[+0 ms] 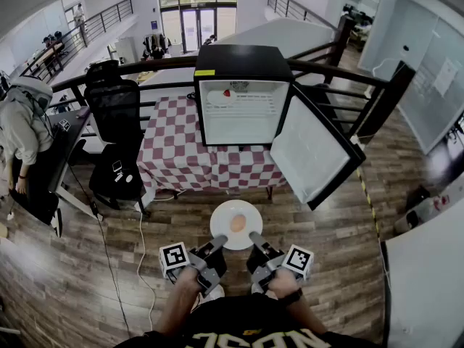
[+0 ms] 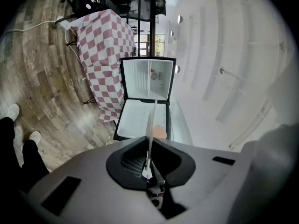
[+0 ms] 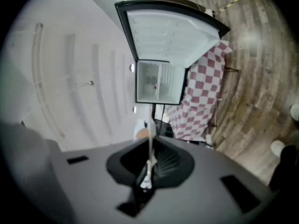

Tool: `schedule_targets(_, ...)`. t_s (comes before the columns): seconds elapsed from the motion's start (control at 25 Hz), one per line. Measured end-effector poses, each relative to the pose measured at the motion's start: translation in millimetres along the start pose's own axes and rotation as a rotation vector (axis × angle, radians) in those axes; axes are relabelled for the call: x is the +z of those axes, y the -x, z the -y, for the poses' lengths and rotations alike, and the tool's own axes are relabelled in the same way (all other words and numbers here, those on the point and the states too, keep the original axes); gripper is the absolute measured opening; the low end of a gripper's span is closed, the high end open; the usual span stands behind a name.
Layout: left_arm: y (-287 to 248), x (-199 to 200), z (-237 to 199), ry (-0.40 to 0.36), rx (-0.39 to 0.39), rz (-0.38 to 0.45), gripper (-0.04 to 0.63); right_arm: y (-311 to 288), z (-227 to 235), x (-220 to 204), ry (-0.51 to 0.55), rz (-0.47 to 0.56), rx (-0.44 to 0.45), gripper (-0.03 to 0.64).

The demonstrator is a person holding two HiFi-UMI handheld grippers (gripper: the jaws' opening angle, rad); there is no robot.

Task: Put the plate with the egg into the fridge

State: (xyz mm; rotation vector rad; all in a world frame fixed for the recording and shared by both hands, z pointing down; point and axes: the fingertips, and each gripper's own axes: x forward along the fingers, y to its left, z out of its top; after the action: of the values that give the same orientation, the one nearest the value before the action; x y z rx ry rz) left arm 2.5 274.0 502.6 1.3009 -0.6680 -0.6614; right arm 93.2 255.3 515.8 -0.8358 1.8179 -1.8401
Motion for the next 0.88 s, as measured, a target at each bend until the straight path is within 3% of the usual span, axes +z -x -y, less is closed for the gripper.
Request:
schedule_targets(0.48,52,19,-17,0.011,-0.011,-0.034,0.032,-14,11,-55,0.006,0.034,-0.009,0.031)
schedule_targets(0.72,45,24,-24,0.064,-0.002,-0.044,0.032,-21,16,-48,-0.010,0.045,-0.033,0.031)
schedule_targets(0.88,31,48,-20,0.064,-0.002,-0.020,0.032,-46,15,-34,-0.021,0.023,-0.029,0.031)
